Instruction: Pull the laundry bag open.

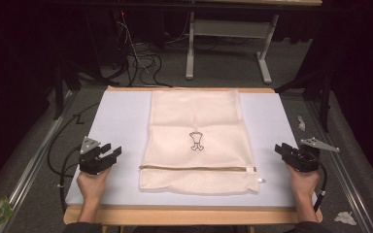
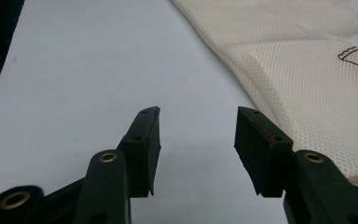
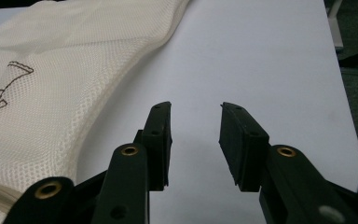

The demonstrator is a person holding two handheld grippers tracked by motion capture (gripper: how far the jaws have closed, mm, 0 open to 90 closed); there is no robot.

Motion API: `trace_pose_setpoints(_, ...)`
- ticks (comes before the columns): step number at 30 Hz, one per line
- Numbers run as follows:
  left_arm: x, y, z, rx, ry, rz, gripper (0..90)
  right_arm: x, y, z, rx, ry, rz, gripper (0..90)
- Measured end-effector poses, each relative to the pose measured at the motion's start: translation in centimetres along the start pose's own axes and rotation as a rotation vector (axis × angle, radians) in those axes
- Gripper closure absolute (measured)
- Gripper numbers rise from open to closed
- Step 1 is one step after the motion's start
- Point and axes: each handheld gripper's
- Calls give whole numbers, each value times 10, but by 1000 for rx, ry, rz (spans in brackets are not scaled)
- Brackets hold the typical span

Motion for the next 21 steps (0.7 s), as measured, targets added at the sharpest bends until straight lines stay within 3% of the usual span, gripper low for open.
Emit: trace_pose_setpoints(21, -4, -18, 1, -30, 17, -52, 487, 1, -15, 2, -45, 3, 31, 628)
Point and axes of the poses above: each handheld gripper's, and its own axes: y roughly backward along the jaws, z roughly out of its underside, x roughly to its right
